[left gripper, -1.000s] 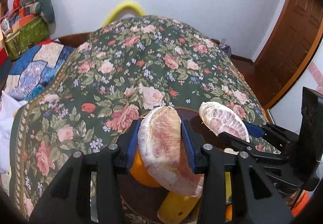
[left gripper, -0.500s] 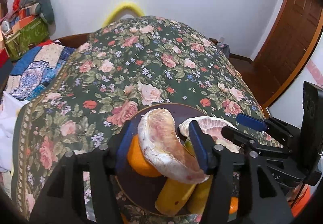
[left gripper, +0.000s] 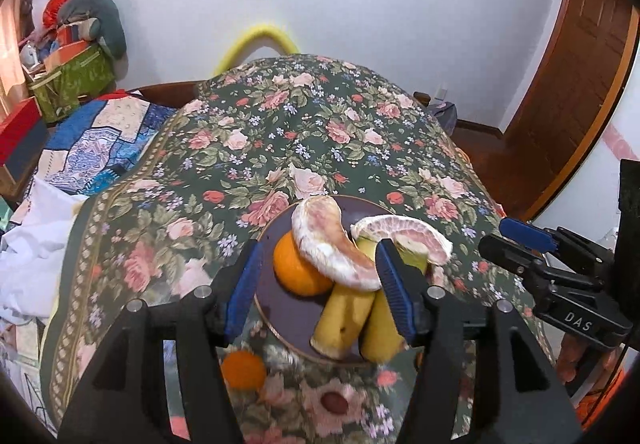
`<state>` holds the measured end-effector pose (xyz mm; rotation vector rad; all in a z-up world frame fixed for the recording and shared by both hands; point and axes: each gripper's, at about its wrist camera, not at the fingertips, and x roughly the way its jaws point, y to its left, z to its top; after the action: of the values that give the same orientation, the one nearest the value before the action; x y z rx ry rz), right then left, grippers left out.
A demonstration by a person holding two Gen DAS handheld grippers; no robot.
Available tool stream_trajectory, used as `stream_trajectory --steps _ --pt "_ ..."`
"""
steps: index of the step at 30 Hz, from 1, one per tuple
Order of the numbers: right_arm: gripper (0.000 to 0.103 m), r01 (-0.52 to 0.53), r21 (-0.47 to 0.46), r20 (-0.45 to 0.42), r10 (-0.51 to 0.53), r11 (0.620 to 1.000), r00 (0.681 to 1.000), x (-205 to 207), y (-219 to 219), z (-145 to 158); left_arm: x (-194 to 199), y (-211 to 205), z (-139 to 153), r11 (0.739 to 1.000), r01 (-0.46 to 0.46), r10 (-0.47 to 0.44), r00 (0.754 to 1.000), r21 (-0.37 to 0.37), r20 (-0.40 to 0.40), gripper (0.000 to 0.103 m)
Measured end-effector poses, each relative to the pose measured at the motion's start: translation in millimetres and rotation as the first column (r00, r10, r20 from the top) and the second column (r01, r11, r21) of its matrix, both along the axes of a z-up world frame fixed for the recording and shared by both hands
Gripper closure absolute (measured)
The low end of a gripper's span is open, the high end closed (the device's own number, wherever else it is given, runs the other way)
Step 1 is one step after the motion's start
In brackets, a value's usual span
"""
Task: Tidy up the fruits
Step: 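Lower the right tool's segment onto the plate while the left tool places its segment, then grasp a small mandarin with the right tool while the left tool grasps another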
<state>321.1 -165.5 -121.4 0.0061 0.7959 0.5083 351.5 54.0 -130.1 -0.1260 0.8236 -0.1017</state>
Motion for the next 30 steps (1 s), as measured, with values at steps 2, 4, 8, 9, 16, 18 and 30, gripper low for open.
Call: stream_trajectory --steps 2,4,8,9,16,18,30 --pt "0.056 0.000 0.001 0.008 0.000 1.000 1.000 -10.4 -0.6 6.0 -12.0 1.0 7.1 1.000 -0.001 0.001 1.000 0.000 0.011 0.042" --pt "0.056 0.002 0.004 0.018 -0.002 1.000 1.000 -21.3 -1.0 12.6 -24.2 2.3 13.3 1.000 -0.002 0.002 1.000 -0.001 0.021 0.040" --pt "0.056 -0.001 0.002 0.030 0.001 1.000 1.000 -41.1 -1.8 22.4 -48.5 5.3 23.1 1.000 -0.005 0.005 0.999 0.003 0.036 0.038" --pt "0.056 -0.003 0.000 0.033 0.003 1.000 0.999 -44.7 -1.6 23.9 -52.3 5.9 24.3 1.000 -0.006 0.006 0.999 0.003 0.037 0.038" --pt "0.046 -0.002 -0.012 0.047 0.003 1.000 0.999 -74.0 -3.9 29.0 -86.2 11.7 29.4 1.000 -0.011 0.010 0.999 0.020 0.040 0.031" --pt "0.042 -0.002 -0.015 0.042 0.003 1.000 0.999 -79.7 -4.2 26.8 -93.2 13.8 26.5 1.000 -0.016 0.015 0.999 0.027 0.036 0.026" --pt "0.039 -0.014 -0.112 -0.066 0.006 0.994 0.998 -80.8 11.2 -31.4 -114.5 39.5 -9.7 0.997 -0.021 0.024 0.999 0.073 -0.044 0.023"
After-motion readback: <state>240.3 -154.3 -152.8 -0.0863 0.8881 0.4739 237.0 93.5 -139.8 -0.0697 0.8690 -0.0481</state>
